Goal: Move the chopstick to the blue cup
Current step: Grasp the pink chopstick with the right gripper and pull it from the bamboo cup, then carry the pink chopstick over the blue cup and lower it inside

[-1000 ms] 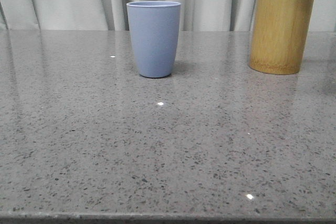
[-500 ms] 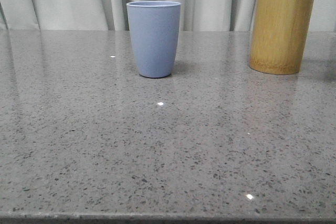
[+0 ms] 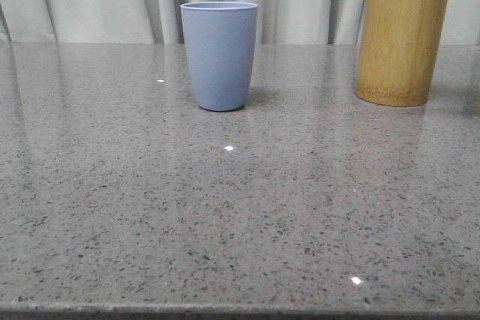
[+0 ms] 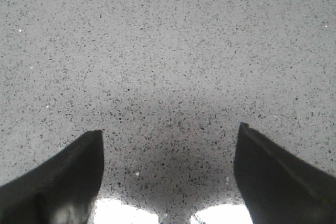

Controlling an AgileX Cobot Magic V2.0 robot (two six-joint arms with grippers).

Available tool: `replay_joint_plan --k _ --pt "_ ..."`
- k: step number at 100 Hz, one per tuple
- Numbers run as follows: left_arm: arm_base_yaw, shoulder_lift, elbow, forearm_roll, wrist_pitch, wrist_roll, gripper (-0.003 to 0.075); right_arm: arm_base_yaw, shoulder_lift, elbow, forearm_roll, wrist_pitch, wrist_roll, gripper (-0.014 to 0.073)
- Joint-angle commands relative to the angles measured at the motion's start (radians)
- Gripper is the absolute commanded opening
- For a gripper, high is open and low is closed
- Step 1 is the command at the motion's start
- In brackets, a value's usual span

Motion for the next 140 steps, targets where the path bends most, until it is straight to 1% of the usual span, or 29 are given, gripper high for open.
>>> replay_joint_plan --k 1,11,34,55,74,97,123,133,140 --pt "0.001 -0.007 -0.025 -0.008 -0.054 0.0 0.0503 0.001 -0.022 -0.037 -0.003 -0.096 -0.002 0.0001" --pt "0.001 -0.007 -0.025 -0.008 -0.054 0.0 0.0503 0.001 -0.022 -0.037 -0.003 -0.116 -0.002 -0.007" --pt "0.001 -0.007 -0.025 -0.008 -0.054 0.0 0.0503 0.001 -0.027 -0.045 -0.003 -0.136 -0.002 -0.006" --pt "0.001 -0.007 -0.025 -0.008 -0.054 0.0 0.0503 0.001 -0.035 -0.111 -0.002 -0.078 -0.002 -0.006" --pt "0.001 -0.007 -0.025 -0.008 -0.054 0.0 0.0503 0.001 -0.067 -0.241 -0.002 0.132 -0.002 -0.006" --pt "0.001 -0.007 -0.025 -0.008 -0.054 0.0 0.0503 0.001 -0.082 -0.405 -0.003 0.312 -0.005 -0.006" --pt "0.001 -0.007 -0.025 -0.008 -0.054 0.0 0.0503 0.001 -0.086 -0.628 -0.003 0.64 -0.005 -0.006" --pt "0.001 -0.007 -0.025 -0.008 -0.054 0.0 0.0503 0.006 -0.086 -0.701 -0.001 0.726 -0.005 -0.006" --pt "0.001 -0.007 -0.025 -0.008 -0.054 0.0 0.0503 0.026 -0.086 -0.733 0.013 0.758 -0.005 -0.006"
